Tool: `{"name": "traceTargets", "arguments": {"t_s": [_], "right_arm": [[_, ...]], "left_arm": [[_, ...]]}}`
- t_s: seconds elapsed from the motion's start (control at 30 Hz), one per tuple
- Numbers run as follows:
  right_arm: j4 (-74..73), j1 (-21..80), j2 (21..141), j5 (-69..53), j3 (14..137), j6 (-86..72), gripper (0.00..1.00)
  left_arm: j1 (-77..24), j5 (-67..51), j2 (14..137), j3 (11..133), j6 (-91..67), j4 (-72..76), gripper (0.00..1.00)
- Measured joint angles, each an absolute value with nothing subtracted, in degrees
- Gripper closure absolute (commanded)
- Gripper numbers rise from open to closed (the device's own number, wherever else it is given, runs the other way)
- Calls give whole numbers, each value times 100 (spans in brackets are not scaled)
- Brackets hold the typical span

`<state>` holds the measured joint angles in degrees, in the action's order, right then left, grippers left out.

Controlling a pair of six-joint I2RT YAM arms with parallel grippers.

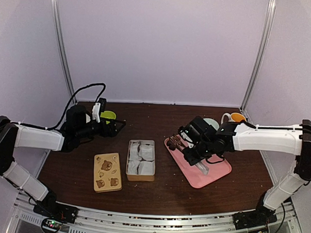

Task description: Pack the chocolate

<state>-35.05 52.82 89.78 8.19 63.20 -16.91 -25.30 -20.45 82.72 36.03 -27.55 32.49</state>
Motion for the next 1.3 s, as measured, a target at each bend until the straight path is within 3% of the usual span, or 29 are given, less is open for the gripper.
{"name": "traceTargets", "arguments": {"t_s": [0.33,0.53,0.87,1.3], "right_arm": [[-3183,5885,8917,244,6499,-1476,73],[-2679,6073,9550,-69,7013,-1629,73],[-2554,6263,10584,-16,7741,-1846,74],[-2589,6270,10940,392,8066,-1977,68]], "left_arm": [[-2530,-2062,8272,3603,-2755,3251,2],[-2530,-2062,8272,3603,-2753,3249,2],[-2530,-2062,8272,3603,-2753,3245,2],[-2530,-2064,8272,3605,-2753,3232,3]]}}
